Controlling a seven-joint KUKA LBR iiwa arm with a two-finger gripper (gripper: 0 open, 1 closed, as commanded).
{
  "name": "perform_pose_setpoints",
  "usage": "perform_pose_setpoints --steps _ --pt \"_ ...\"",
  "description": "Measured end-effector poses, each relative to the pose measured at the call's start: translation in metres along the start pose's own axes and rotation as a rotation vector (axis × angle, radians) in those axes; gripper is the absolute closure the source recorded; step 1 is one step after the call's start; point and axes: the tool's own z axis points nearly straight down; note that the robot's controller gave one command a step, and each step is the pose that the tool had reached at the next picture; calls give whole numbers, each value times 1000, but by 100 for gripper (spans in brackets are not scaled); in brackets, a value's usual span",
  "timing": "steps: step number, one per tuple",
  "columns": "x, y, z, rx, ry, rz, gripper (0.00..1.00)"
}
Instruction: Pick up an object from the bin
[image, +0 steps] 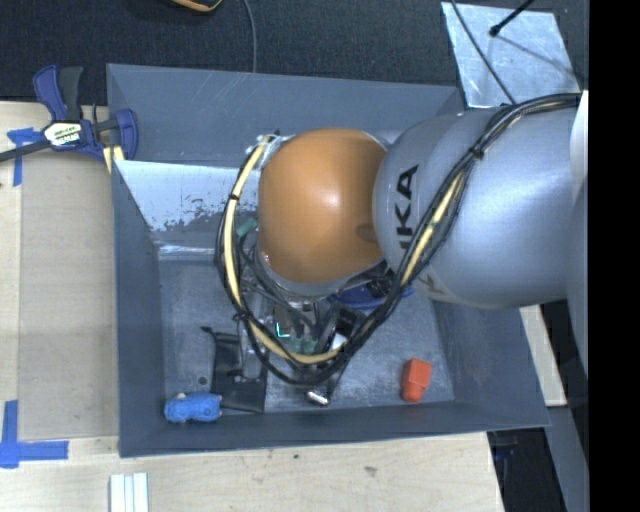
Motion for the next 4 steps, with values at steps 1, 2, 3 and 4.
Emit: perform_pose_setpoints --steps 1,2,3,4 --pt "-6 -27 146 1 -1 315 0" --pt "11 -42 113 0 -2 477 0" --pt "10 -56 101 -1 -7 301 0" --pt "12 -54 144 -1 -4 470 0"
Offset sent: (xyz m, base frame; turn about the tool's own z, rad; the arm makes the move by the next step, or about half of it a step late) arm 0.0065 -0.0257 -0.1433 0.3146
